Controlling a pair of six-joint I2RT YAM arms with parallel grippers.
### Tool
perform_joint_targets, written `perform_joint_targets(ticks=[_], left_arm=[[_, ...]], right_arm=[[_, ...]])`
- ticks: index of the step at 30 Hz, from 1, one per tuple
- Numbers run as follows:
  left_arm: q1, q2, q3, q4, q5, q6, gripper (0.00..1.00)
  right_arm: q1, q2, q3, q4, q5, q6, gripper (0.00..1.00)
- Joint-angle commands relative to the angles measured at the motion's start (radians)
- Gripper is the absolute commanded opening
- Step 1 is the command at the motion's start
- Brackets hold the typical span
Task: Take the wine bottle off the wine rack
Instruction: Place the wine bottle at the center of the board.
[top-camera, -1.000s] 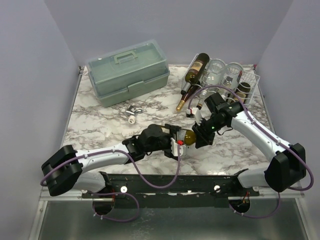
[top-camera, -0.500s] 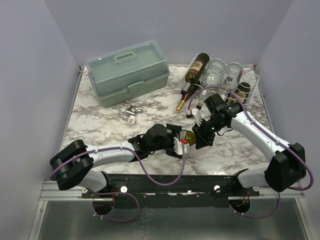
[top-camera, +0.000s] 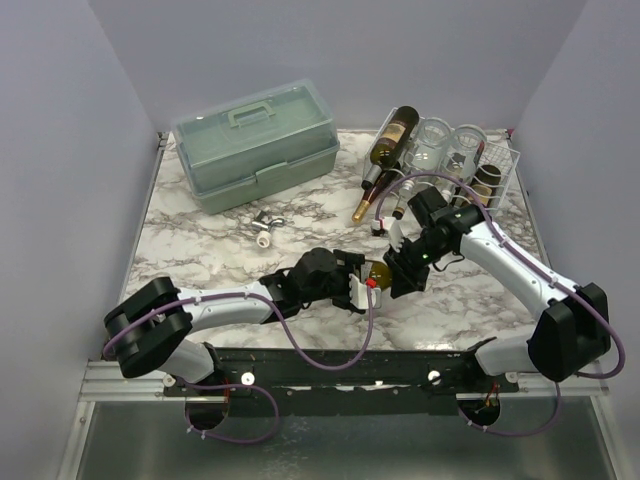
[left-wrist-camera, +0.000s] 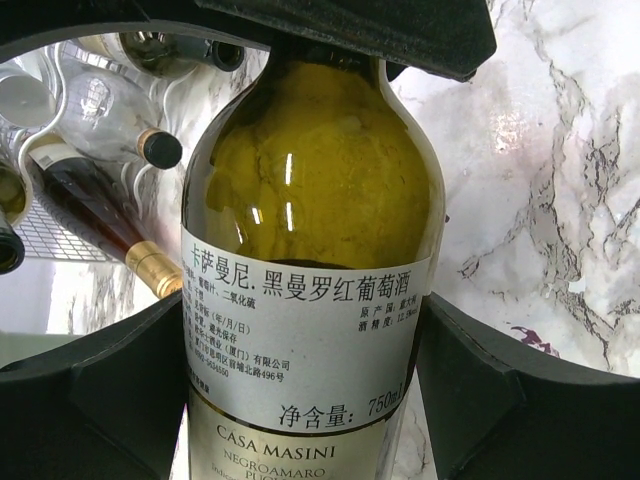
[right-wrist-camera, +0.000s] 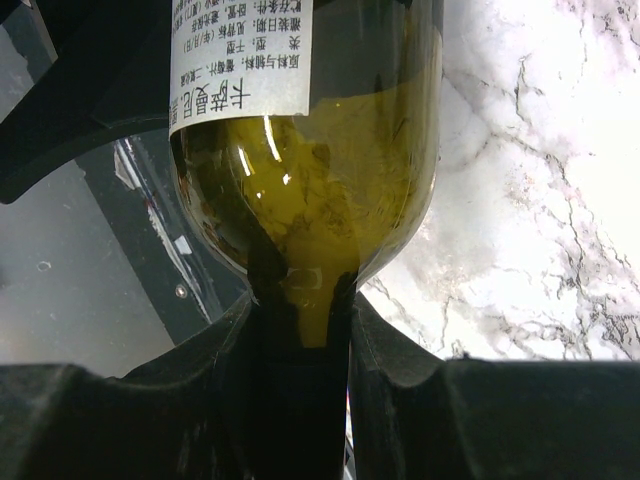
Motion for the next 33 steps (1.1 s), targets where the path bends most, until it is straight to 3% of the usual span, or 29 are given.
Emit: perform_joint_targets(ticks=[1, 2, 4, 5, 18, 28, 33], left_arm=[[-0.001, 0.017, 0.026, 0.018, -0.018, 0.010, 0.50], [-0.002, 0.018, 0.026, 0.018, -0.016, 0.008, 0.30], [-0.004, 0.022, 0.028, 0.017, -0.016, 0.004, 0.03], [-0.005, 0.024, 0.026, 0.018, -0.016, 0.002, 0.00], [-0.007, 0.029, 0.019, 0.029, 0.029, -0.121, 0.00], [-0.006, 0.005, -0.015, 0.094, 0.016, -0.209, 0.00], [-0.005, -0.032, -0.042, 0.118, 0.021, -0.296, 0.00]], right_arm=[[0.007, 0.004, 0.002, 0.060, -0.102, -0.004, 0.00], [0.007, 0.008, 0.000, 0.063, -0.103, -0.002, 0.00], [0.006, 0.014, -0.004, 0.067, -0.105, 0.004, 0.02], [0.007, 0.019, -0.005, 0.069, -0.106, 0.006, 0.06], [0.007, 0.041, -0.010, 0.067, -0.123, 0.008, 0.63], [-0.001, -0.012, 0.048, 0.023, -0.110, 0.014, 0.83], [-0.074, -0.048, 0.151, -0.073, -0.249, -0.052, 0.85]])
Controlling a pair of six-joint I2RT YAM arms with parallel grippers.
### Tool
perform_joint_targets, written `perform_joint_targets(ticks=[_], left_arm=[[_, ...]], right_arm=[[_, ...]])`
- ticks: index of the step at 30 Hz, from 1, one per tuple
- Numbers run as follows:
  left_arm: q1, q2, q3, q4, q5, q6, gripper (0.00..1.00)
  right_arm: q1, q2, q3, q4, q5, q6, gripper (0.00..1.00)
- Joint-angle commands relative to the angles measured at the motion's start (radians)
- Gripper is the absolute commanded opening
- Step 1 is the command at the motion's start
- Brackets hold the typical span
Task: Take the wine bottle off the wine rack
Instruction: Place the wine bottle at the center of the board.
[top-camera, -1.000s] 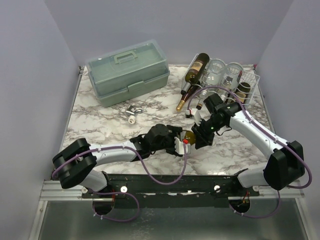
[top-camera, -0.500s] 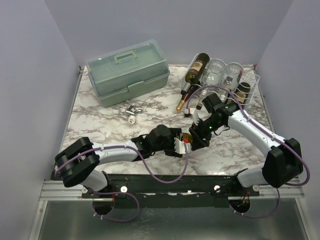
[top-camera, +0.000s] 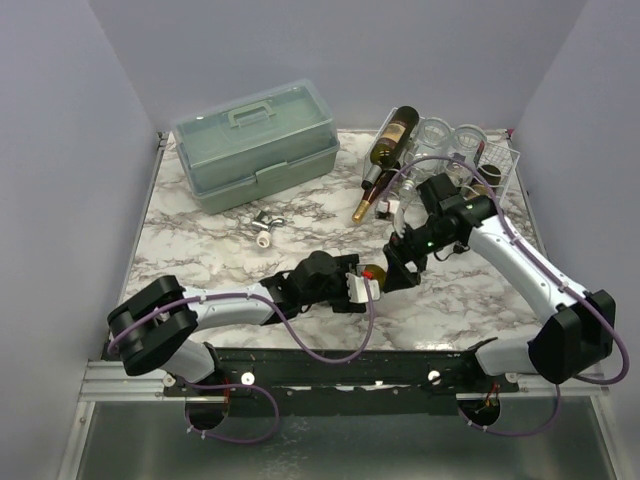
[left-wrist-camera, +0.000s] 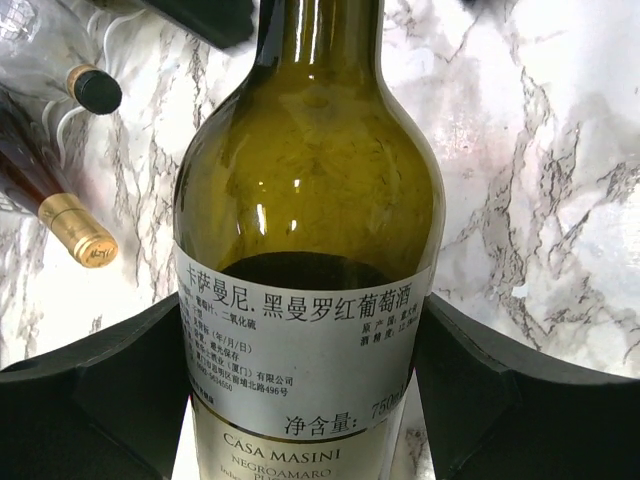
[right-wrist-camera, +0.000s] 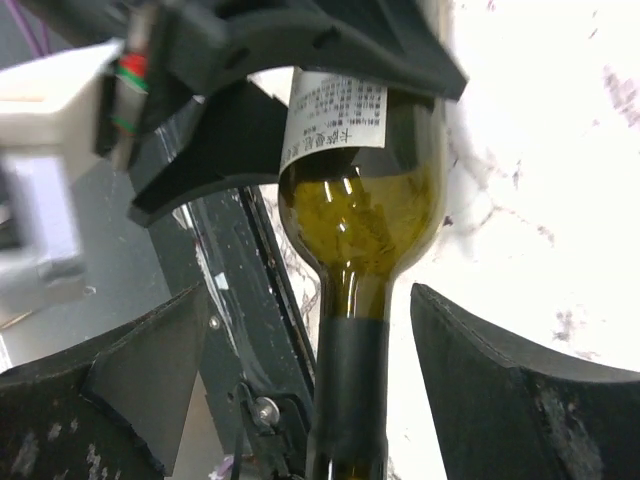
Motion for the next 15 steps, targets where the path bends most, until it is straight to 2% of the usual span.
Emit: perform_joint_targets(ticks=[1, 9, 15], left_arm=[[-0.004, -0.069, -0.027, 0.115, 0.022, -0.122, 0.00], [-0.004, -0.123, -0.070, 0.155, 0.012, -0.227, 0.00], [-0.004, -0.181, -0.103, 0.208, -0.023, -0.327, 0.00]], right_arm=[[-0.062, -0.057, 0.113, -0.099, -0.143, -0.072, 0.85], [-0.081, -0.086, 0.238, -0.146, -0.180, -0.122, 0.87], [-0.081, -0.131, 0.385, -0.022, -0.220, -0.046, 0.92]])
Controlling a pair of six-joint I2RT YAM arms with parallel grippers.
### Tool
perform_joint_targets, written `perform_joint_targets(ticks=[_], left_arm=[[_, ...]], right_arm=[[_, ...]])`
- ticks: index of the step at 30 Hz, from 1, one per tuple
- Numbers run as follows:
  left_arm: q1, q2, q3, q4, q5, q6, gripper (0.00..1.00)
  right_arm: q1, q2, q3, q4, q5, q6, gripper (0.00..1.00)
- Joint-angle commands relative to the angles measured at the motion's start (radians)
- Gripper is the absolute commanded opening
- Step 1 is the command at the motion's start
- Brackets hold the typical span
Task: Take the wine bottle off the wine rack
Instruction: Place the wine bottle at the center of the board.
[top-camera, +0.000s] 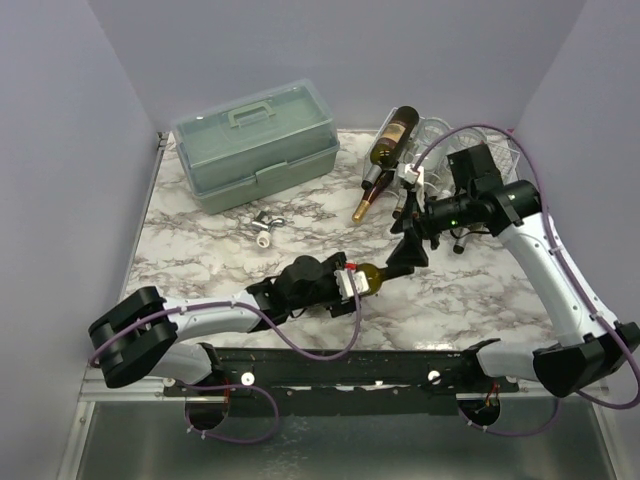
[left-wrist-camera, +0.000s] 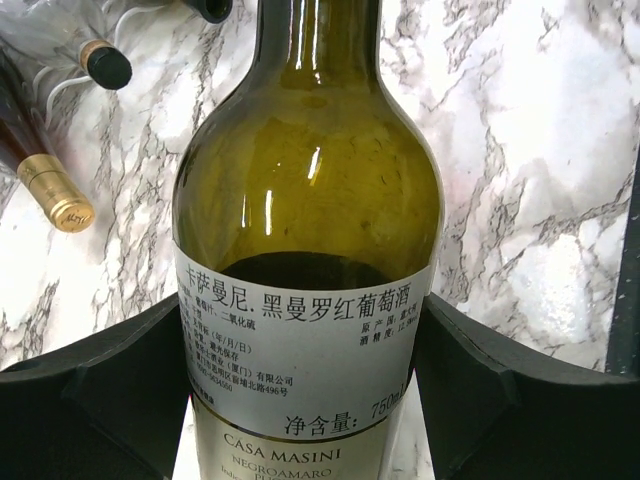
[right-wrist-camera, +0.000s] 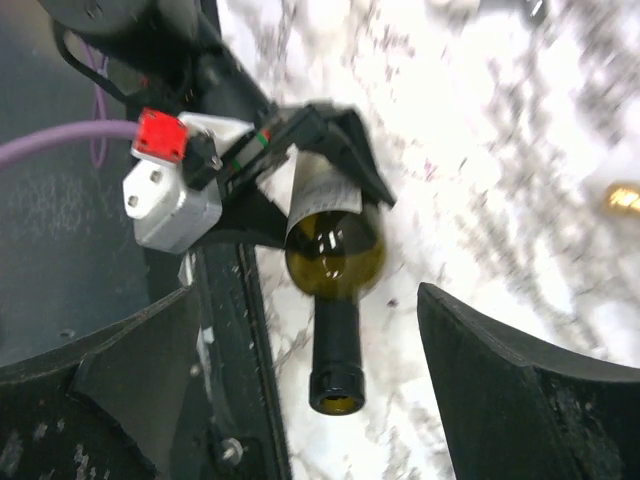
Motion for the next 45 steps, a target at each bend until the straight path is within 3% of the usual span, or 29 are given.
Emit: perform_joint_targets(ticks=[1, 4, 13, 22, 26, 31, 40, 45], left_arm=[[-0.004, -0.080, -0.026, 0.161, -0.028, -0.132, 0.00], [-0.004, -0.099, -0.054, 0.226, -0.058, -0.201, 0.00], [-0.003, -0.098, -0.153, 0.482, -0.113, -0.331, 0.00], [-0.003, -0.102, -0.167, 0.545, -0.122, -0.370, 0.00], [-0.003, -0.095, -0.167, 0.550, -0.121, -0.369, 0.00], [-0.003, -0.086, -0.166, 0.559, -0.122, -0.419, 0.00], [-0.003, -0.074, -0.181, 0.591, -0.131, -0.440, 0.00], [-0.003, -0.070, -0.187, 0.607, -0.131, -0.456, 0.00]], right_arm=[[-0.003, -0.049, 0.125, 0.109, -0.067, 0.070, 0.92], [-0.004, -0.046, 0.119, 0.175, -0.088, 0.115, 0.92], [-0.003, -0.122, -0.099, 0.359, -0.128, 0.139, 0.93], [-0.002, -0.120, -0.250, 0.529, -0.157, 0.204, 0.92], [-0.002, -0.115, -0.308, 0.636, -0.256, 0.275, 0.89], [0.002, -0.110, -0.334, 0.731, -0.256, 0.286, 0.83], [0.013, -0.081, -0.330, 0.729, -0.309, 0.219, 0.54], [0.031, -0.073, -0.319, 0.686, -0.312, 0.167, 0.27]])
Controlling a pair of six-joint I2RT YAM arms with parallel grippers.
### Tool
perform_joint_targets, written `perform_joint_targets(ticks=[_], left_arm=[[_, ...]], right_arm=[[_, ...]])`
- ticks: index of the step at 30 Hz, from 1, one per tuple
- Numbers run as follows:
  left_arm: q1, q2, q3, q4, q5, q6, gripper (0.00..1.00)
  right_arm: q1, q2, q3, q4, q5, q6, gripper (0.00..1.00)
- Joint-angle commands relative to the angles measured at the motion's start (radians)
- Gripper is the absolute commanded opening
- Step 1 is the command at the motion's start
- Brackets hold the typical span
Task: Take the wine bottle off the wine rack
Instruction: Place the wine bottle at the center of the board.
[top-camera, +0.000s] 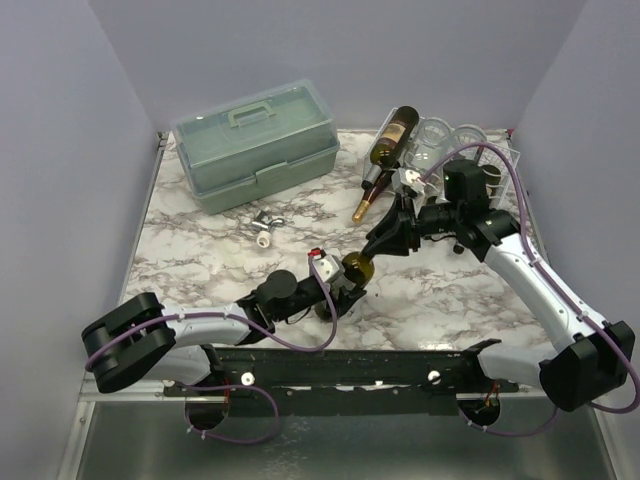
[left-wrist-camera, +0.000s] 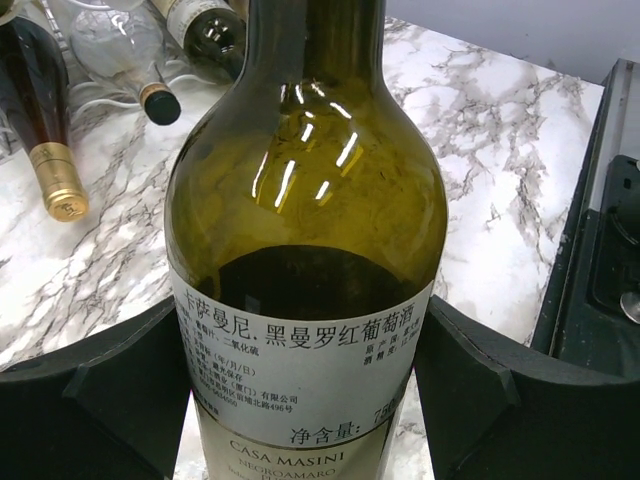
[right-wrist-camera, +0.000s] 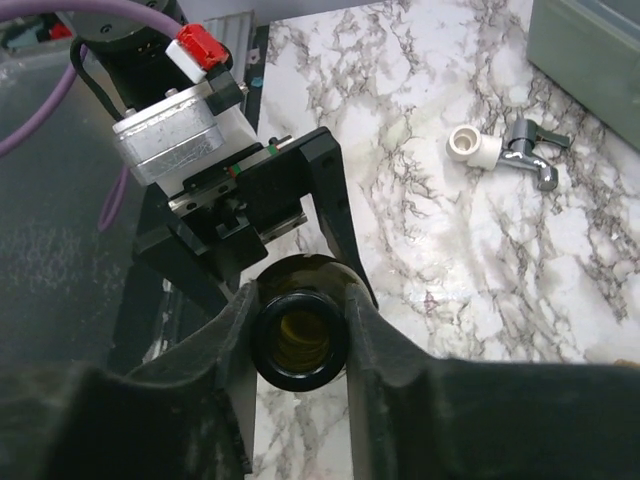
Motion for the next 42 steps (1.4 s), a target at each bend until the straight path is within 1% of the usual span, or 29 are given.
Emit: perform_joint_targets(ticks=[1, 5, 6, 7, 8, 10, 11, 12, 13, 15, 23, 27, 31, 37, 40, 42], left_arm=[[-0.003, -0.007, 0.003, 0.161, -0.023, -0.037, 0.00], [-0.003, -0.001, 0.002, 0.176, -0.025, -0.056, 0.00], [-0.003, 0.001, 0.002, 0.178, -0.022, -0.060, 0.00], [-0.003, 0.001, 0.002, 0.183, -0.014, -0.064, 0.07], [-0.003, 0.000, 0.002, 0.185, -0.005, -0.068, 0.19], [-0.003, -0.007, -0.001, 0.191, 0.024, -0.075, 0.54], [-0.003, -0.014, -0.005, 0.192, 0.035, -0.081, 0.74], [-0.001, -0.025, -0.009, 0.194, 0.038, -0.094, 0.85], [-0.001, -0.035, -0.014, 0.195, 0.040, -0.101, 0.92], [-0.001, -0.060, -0.026, 0.198, 0.050, -0.102, 0.98], [0.016, -0.141, -0.056, 0.196, 0.056, -0.091, 0.99], [0.036, -0.134, -0.006, 0.197, 0.091, -0.072, 0.99], [0.045, -0.078, 0.078, 0.197, 0.121, -0.064, 0.98], [0.045, 0.023, 0.185, 0.202, 0.142, -0.067, 0.91], [0.045, 0.064, 0.210, 0.208, 0.148, -0.070, 0.83], [0.045, 0.088, 0.221, 0.212, 0.149, -0.073, 0.79]], right_arm=[[0.025, 0.011, 0.015, -0.037, -0.038, -0.071, 0.19], [0.037, 0.012, 0.042, -0.097, -0.042, -0.125, 0.01], [0.040, 0.012, 0.054, -0.104, -0.035, -0.125, 0.00], [0.041, 0.014, 0.067, -0.116, -0.025, -0.125, 0.00], [0.042, 0.017, 0.089, -0.128, -0.011, -0.127, 0.00], [0.044, 0.029, 0.137, -0.156, 0.025, -0.125, 0.00], [0.044, 0.039, 0.165, -0.180, 0.038, -0.132, 0.00], [0.044, 0.049, 0.189, -0.209, 0.045, -0.145, 0.00], [0.044, 0.057, 0.210, -0.227, 0.046, -0.157, 0.00], [0.044, 0.064, 0.229, -0.238, 0.043, -0.165, 0.00], [0.044, 0.058, 0.209, -0.223, 0.073, -0.159, 0.00], [0.044, 0.043, 0.204, -0.232, 0.103, -0.172, 0.00], [0.044, 0.039, 0.210, -0.262, 0.108, -0.196, 0.00], [0.044, 0.029, 0.194, -0.263, 0.118, -0.202, 0.00], [0.044, 0.028, 0.190, -0.261, 0.121, -0.200, 0.00], [0.044, 0.028, 0.188, -0.256, 0.122, -0.196, 0.00]])
